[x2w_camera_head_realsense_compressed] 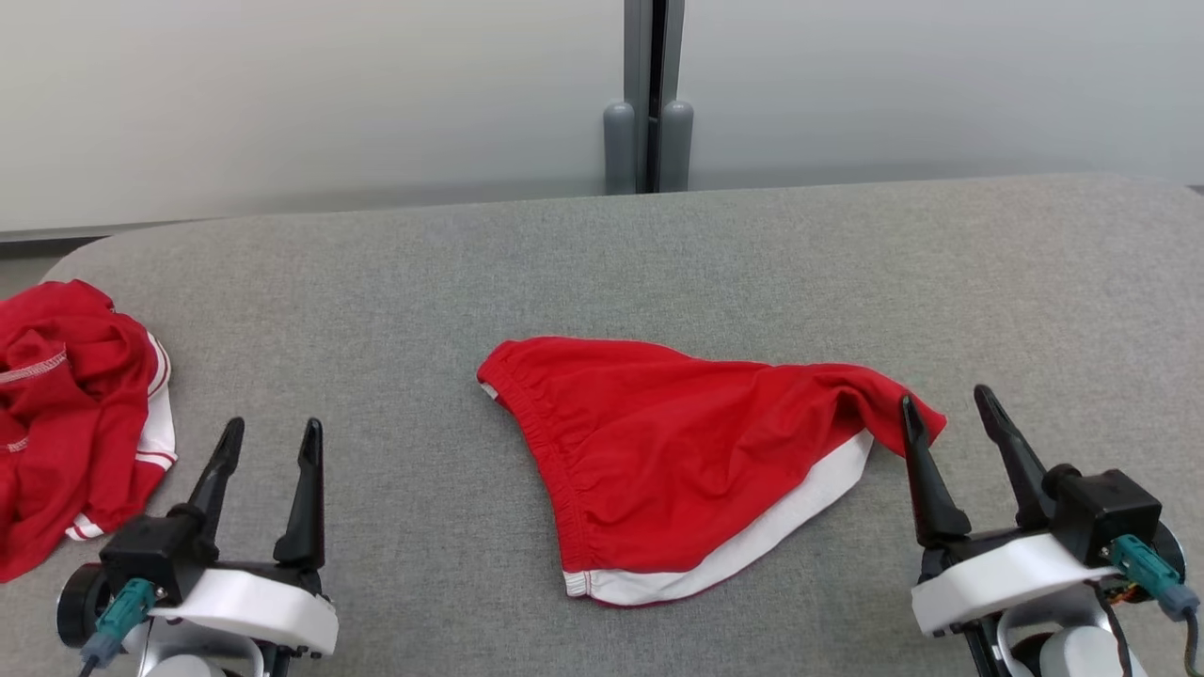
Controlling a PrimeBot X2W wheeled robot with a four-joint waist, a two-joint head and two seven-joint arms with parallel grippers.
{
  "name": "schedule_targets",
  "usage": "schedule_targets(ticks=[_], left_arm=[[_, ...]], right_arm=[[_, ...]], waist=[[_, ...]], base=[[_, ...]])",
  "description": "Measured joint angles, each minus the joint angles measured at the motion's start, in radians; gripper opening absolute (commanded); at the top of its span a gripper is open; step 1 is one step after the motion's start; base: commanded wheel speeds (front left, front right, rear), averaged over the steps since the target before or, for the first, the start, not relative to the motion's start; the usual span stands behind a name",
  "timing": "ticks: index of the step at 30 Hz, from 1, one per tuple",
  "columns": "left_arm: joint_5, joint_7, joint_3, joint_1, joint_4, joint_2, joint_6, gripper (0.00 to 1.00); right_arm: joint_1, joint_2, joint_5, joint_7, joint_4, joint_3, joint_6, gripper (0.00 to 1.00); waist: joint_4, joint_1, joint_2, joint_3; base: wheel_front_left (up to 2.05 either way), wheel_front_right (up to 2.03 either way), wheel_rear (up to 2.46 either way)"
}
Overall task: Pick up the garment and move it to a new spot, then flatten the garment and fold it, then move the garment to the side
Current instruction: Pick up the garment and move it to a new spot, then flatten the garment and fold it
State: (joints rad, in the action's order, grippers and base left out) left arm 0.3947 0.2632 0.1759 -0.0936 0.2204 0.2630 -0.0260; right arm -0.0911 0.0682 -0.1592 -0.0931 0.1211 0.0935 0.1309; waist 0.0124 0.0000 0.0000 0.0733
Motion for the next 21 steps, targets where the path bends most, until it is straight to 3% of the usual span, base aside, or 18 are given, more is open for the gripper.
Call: schedule_targets(ticks=[9,21], left_arm=[[-0.016,-0.009,0.026,0.067,-0.016,0.007,-0.002,1.0],[-0.018,-0.027,0.027,0.084,-0.057,0.017,-0.025,1.0]], right_arm=[[0.081,-0.001,-0.004,0.033,-0.032,-0.012,0.0,1.0],[0.091,-0.003,-0.004,0.049,-0.055,-0.018,0.0,1.0]], waist=[[0.001,0.0,0.0,-0.064],[0.004,0.0,0.0,-0.066]], base=[[0.0,0.0,0.0],[0.0,0.0,0.0]])
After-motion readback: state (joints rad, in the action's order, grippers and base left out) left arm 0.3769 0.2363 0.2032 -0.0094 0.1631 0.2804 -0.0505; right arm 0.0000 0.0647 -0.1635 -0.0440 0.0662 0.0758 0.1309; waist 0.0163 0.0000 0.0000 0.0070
